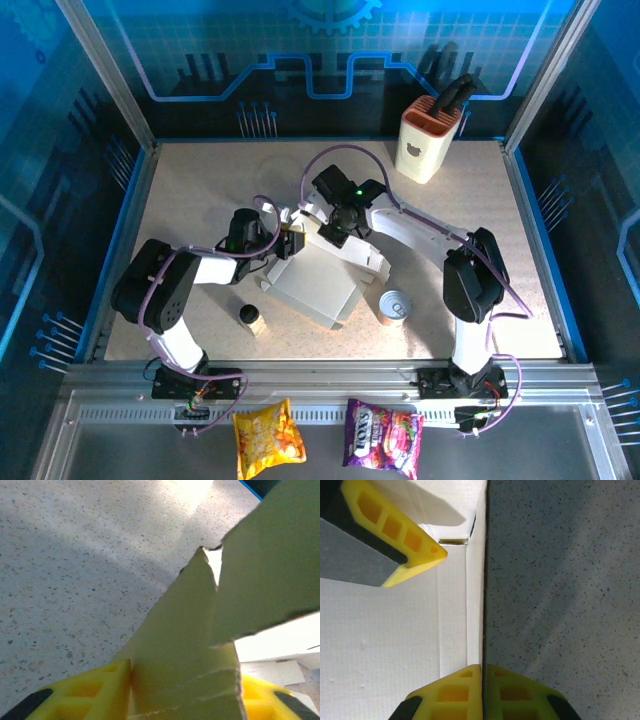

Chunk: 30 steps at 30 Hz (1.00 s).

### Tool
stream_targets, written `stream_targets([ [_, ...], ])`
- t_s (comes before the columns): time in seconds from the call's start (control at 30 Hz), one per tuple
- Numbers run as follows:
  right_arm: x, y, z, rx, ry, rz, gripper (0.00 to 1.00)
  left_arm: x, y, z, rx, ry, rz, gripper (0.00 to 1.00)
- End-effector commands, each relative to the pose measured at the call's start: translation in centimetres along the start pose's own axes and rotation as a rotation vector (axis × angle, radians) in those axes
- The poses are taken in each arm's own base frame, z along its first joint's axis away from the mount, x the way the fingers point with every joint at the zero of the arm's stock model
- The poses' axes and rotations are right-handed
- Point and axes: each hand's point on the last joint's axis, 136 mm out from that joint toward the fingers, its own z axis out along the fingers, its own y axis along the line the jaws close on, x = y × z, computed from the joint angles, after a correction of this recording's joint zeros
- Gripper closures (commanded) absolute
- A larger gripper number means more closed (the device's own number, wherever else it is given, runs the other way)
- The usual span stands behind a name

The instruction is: Fold the paper box

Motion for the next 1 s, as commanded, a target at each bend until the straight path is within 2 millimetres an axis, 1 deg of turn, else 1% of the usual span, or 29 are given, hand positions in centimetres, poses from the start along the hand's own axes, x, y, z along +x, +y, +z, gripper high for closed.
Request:
stream_targets([
  [0.0, -0.6, 0.5, 1.1, -0.003, -0.01, 0.002, 0.98, 0.2, -0.7, -0.3, -0.005, 0.009, 0.035, 0.71],
  [0.07, -0.7, 0.4, 0.7, -0.005, -0.019, 0.004, 0.96, 0.6, -0.3, -0.2, -0.022, 0.026, 0.045, 0.76],
  [0.17, -0.7, 0.2, 0.3, 0.003, -0.027, -0.003, 0.93, 1.0, 0.0, -0.2, -0.035, 0.042, 0.052, 0.78],
  [0.3, -0.4, -0.4, -0.4, 0.024, -0.026, -0.01, 0.89, 1.1, 0.0, 0.0, -0.033, 0.046, 0.053, 0.81],
  [0.47, 0.1, -0.8, -1.5, 0.033, -0.031, -0.008, 0.83, 1.2, 0.2, 0.1, -0.037, 0.049, 0.052, 0.83],
  [0.6, 0.8, -0.7, -2.1, 0.027, -0.02, -0.011, 0.8, 1.1, 0.2, 0.2, -0.038, 0.05, 0.051, 0.84],
  [0.97, 2.6, -0.4, -3.2, 0.029, -0.003, -0.02, 0.77, 1.1, 0.1, 0.2, -0.034, 0.052, 0.054, 0.85],
])
